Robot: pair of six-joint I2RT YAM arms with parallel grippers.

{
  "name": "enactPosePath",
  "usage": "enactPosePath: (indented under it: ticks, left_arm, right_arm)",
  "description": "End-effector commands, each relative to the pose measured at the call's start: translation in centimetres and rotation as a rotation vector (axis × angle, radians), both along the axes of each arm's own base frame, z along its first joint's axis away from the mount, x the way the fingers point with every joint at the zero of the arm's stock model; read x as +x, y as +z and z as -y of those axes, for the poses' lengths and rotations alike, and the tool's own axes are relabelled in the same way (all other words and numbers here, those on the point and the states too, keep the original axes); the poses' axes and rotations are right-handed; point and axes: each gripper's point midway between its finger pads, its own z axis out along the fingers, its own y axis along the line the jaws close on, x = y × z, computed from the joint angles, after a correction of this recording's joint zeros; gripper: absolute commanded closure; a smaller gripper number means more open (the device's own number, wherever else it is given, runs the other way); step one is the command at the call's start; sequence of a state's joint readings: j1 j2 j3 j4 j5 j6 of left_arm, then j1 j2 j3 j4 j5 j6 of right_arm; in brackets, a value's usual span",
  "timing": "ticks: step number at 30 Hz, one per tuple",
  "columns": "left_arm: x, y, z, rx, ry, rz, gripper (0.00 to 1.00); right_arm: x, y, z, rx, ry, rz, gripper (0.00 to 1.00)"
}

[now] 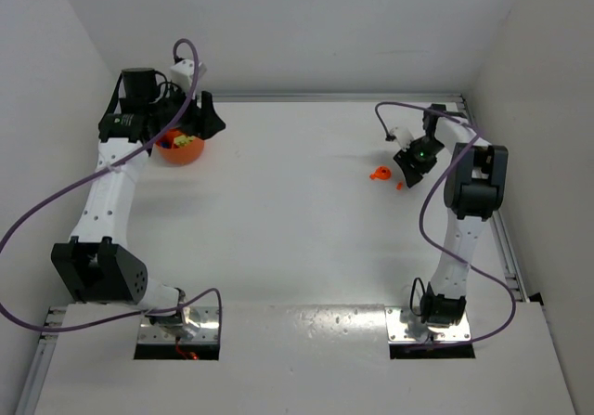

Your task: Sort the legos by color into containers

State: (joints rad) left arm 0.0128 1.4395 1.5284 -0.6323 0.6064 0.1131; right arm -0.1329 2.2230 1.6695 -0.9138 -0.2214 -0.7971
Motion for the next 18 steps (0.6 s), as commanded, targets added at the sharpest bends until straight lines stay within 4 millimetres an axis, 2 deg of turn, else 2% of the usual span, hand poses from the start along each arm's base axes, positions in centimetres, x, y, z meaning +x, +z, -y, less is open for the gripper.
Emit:
enactPosePath:
  ticks: [1,4,18]
  left_arm:
    - [0.6,2.0,0.2,-0.011,-0.008,0.061,0.35]
    - [0.6,2.4,0.2,-0.011,-0.008,0.07,0.35]
    - [1.0,1.7,0.2,-0.011,-0.008,0.052,0.35]
  right_arm:
    - [0.6,-0.2,-0.3,-0.006,0.039,0.024,0.51]
    - [0.5,-0.6,-0.3,-0.006,0.049,0.018,0.51]
    - [-0.3,-1.9,-1.4,0.018,0.078,-0.024,0.56]
